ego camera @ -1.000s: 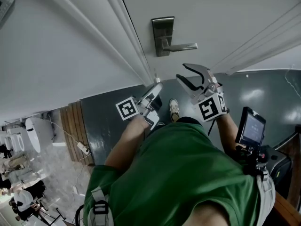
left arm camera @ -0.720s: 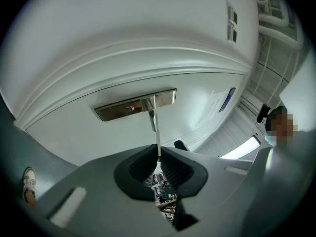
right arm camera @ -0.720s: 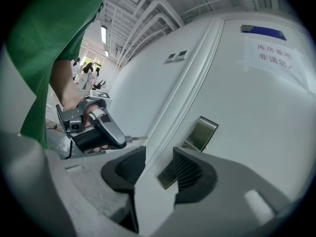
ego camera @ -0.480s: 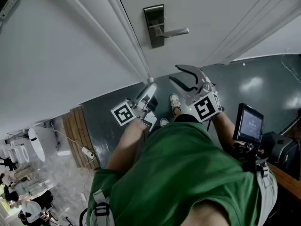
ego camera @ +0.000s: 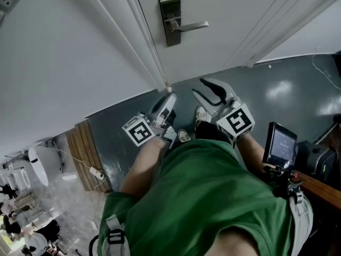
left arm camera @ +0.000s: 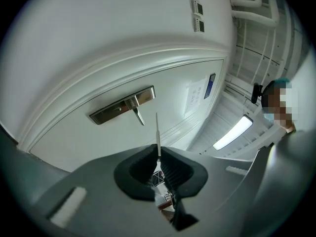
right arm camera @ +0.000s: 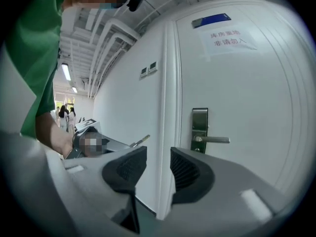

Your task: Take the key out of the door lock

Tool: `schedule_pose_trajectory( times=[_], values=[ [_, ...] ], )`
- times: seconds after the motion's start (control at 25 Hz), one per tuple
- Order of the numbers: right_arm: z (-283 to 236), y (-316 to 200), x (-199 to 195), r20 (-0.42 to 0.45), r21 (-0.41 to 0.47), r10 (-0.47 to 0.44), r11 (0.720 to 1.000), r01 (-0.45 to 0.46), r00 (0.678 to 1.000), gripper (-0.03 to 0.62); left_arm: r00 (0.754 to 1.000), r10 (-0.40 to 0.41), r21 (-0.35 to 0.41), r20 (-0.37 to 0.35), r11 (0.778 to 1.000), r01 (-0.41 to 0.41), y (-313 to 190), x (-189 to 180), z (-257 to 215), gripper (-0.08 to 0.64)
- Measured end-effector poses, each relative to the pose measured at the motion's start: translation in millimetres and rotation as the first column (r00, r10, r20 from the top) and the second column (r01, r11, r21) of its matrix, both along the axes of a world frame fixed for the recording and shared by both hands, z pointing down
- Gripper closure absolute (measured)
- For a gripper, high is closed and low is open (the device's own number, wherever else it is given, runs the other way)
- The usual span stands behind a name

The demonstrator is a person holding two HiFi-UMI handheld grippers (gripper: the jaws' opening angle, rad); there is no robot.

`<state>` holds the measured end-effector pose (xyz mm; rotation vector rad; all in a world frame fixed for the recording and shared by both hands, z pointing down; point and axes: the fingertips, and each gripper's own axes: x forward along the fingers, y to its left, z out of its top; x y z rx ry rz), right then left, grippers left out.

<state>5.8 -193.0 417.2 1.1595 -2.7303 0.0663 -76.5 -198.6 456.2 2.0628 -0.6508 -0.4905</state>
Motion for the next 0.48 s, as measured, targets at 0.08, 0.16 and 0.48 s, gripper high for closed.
schedule_pose_trajectory(
  times=[0.08, 0.16, 0.48],
  values=[
    [7, 2, 3, 0.043, -0.039, 0.003, 0.999, -0.002, 0.999, 0.451, 1.000, -0.003, -0.001, -0.001, 1.000, 0.003, 2, 1, 1, 0.532],
    [14, 5, 5, 0.095, -0.088, 0.011, 0.996, -0.003, 0.995, 0.489, 1.000, -0.010, 0.003, 0.005, 1.000, 0.010, 7, 1, 0, 0.532],
    [21, 16, 7, 0.298, -0.227, 0.041, 0.974, 0.029, 0.954, 0.589, 0.997, -0.051, 0.042, 0.049, 0.998, 0.049, 23, -2, -10, 0.532]
  ],
)
